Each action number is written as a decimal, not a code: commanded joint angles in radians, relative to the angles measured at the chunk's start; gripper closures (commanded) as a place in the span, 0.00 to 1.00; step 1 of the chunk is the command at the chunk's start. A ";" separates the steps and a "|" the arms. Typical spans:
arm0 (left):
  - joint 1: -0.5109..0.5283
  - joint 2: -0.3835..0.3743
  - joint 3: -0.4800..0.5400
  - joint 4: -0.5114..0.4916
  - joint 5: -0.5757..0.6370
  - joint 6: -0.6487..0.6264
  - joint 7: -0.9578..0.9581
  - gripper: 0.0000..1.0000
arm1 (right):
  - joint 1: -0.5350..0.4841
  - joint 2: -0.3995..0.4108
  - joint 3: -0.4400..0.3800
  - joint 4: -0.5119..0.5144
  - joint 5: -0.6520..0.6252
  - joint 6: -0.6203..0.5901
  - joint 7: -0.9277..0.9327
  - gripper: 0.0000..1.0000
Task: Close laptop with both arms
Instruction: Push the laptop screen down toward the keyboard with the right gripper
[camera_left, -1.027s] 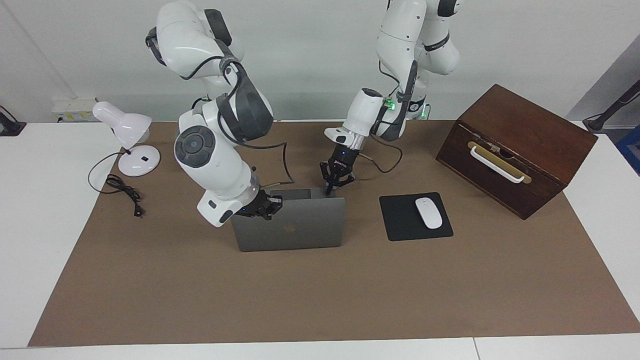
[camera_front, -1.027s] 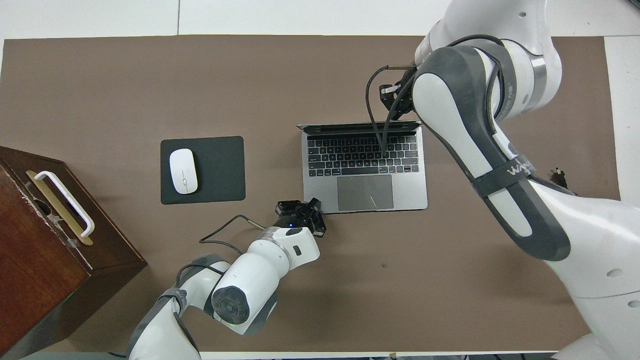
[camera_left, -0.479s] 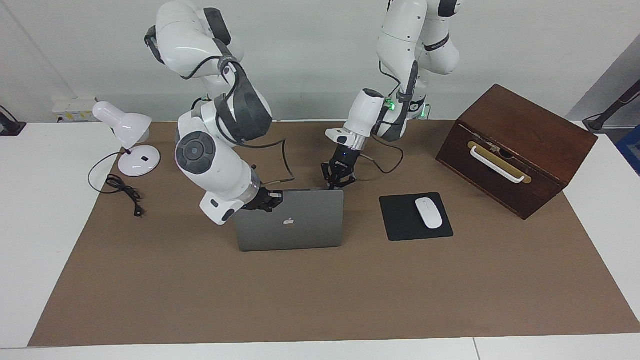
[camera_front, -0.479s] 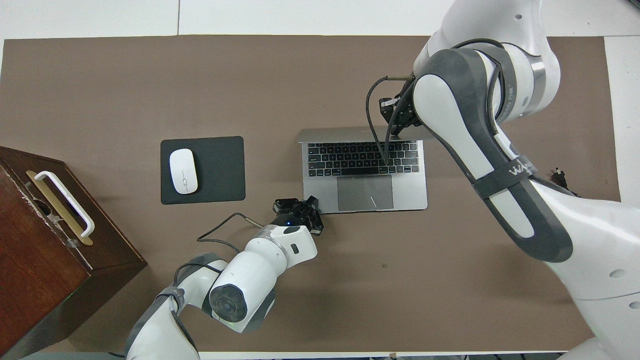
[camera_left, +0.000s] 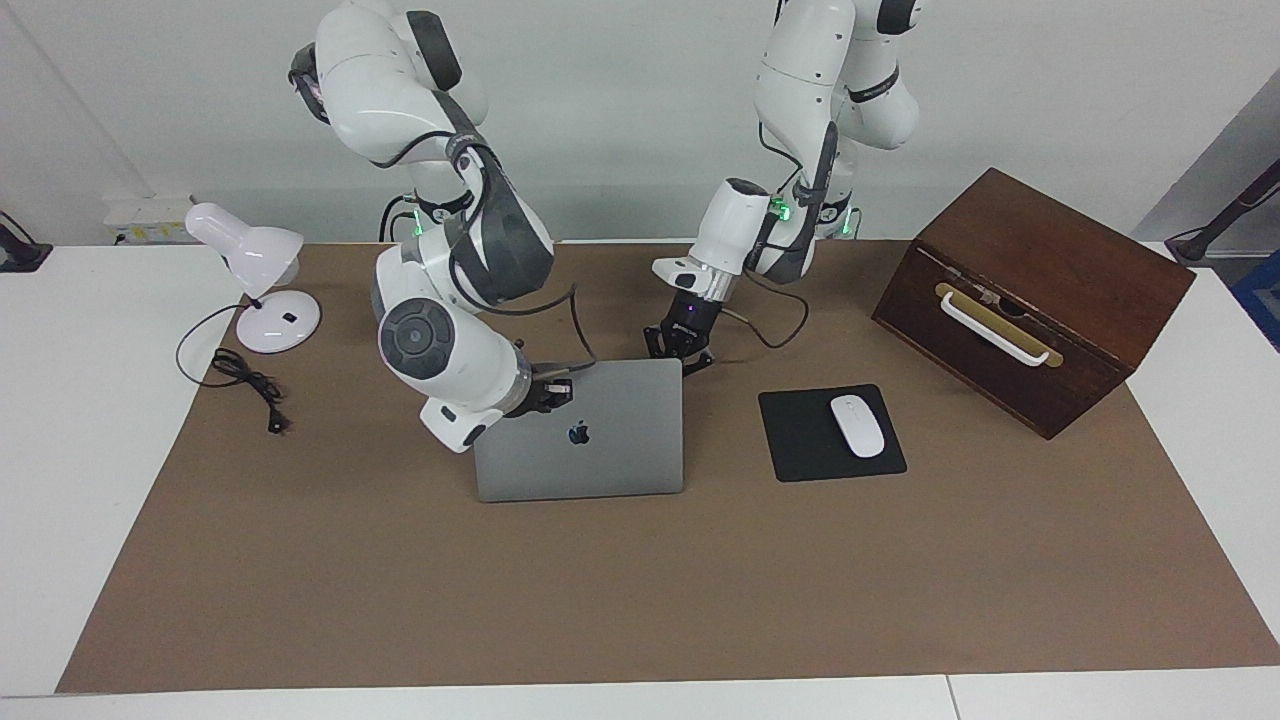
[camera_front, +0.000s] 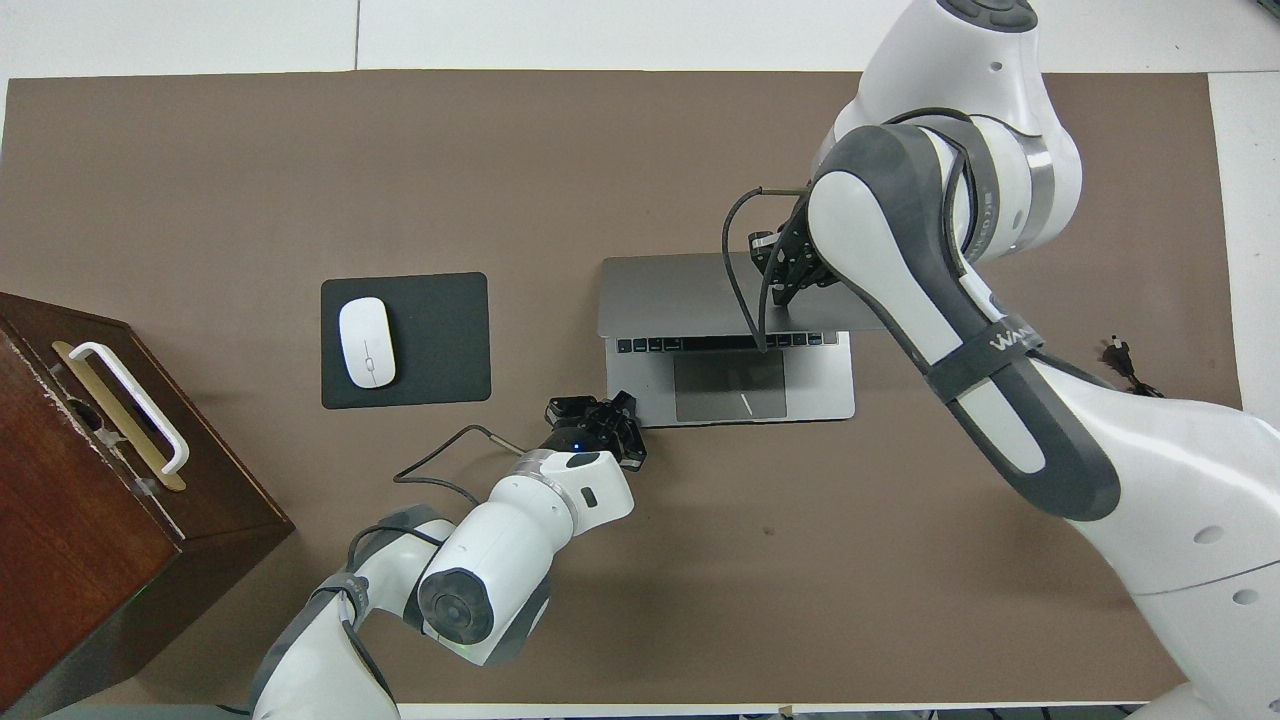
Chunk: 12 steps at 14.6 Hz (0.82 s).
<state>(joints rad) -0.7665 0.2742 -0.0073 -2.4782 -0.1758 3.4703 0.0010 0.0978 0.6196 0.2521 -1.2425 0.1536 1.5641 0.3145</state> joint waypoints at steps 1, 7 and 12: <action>0.019 0.076 0.012 -0.004 -0.008 0.006 0.034 1.00 | -0.018 -0.043 0.027 -0.092 0.029 -0.003 0.024 1.00; 0.019 0.077 0.012 -0.004 -0.008 0.007 0.037 1.00 | -0.018 -0.043 0.041 -0.143 0.027 0.002 0.077 1.00; 0.019 0.077 0.012 -0.004 -0.008 0.007 0.037 1.00 | -0.018 -0.057 0.046 -0.176 0.027 -0.004 0.077 1.00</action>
<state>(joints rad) -0.7665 0.2751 -0.0074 -2.4788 -0.1758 3.4736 0.0039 0.0984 0.6021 0.2836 -1.3586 0.1544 1.5637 0.3694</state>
